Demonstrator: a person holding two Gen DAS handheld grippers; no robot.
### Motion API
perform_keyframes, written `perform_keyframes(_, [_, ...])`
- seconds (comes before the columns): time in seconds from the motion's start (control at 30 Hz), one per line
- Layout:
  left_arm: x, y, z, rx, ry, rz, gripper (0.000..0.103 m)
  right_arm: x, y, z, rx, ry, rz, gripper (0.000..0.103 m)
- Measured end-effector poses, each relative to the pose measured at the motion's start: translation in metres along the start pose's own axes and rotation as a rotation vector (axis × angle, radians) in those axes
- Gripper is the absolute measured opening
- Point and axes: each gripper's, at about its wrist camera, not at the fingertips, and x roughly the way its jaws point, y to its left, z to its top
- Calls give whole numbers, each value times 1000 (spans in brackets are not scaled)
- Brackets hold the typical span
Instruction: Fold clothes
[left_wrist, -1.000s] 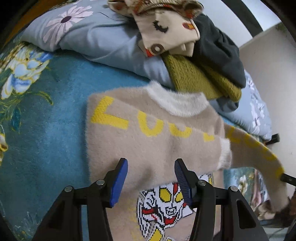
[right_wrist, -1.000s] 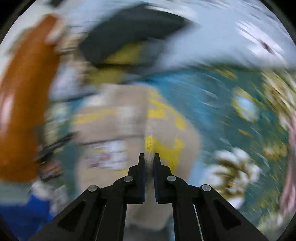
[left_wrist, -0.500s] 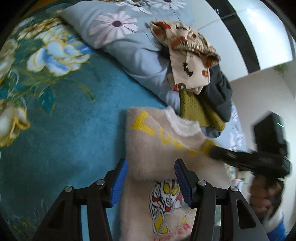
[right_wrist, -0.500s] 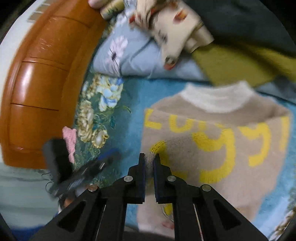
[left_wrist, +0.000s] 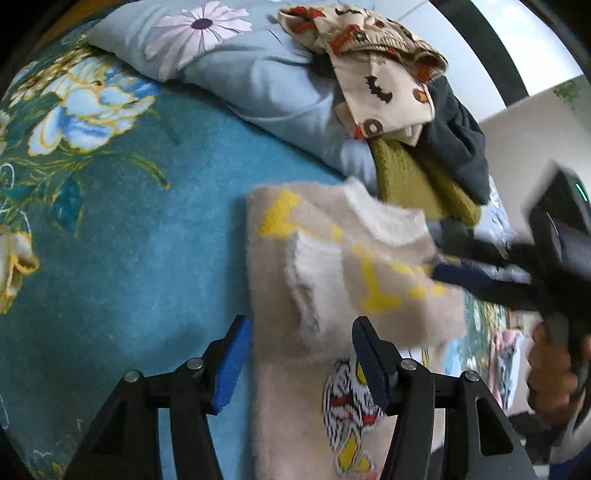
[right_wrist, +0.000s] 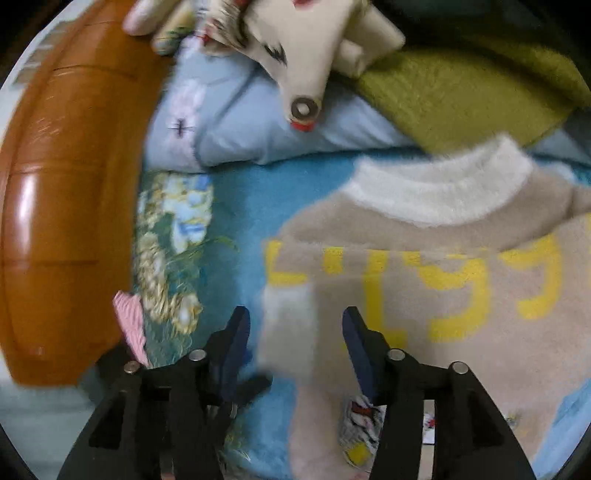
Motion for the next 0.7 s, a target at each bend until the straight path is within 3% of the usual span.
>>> perform_keyframes(0.1, [3,-6,3,14,-14,-5,59,-38,-34,-23,-18,-78,-114,60])
perform_keyframes(0.2, [8,-14,5,46,-9,-1,59,-71,-97,-51,133,-160,-211,60])
perform_keyframes(0.3, [16,-22,1,56,16,-31,52,-94,-150,-83,314,-233,-186,60])
perform_keyframes(0.33, [19,-24,0,59,19,-22,41,-99,-165,-94,367,-253,-172,60])
perform_keyframes(0.37, [22,-26,0,63,20,-4,18,-101,-175,-103,399,-262,-159,60])
perform_keyframes(0.4, [24,-27,0,65,16,18,14,-100,-181,-111,421,-265,-150,60])
perform_keyframes(0.63, [-1,-27,7,92,-85,132,10,-88,-195,-135,466,-259,-125,60])
perform_keyframes(0.7, [1,-15,8,72,-59,150,10,-84,-198,-140,476,-257,-119,60])
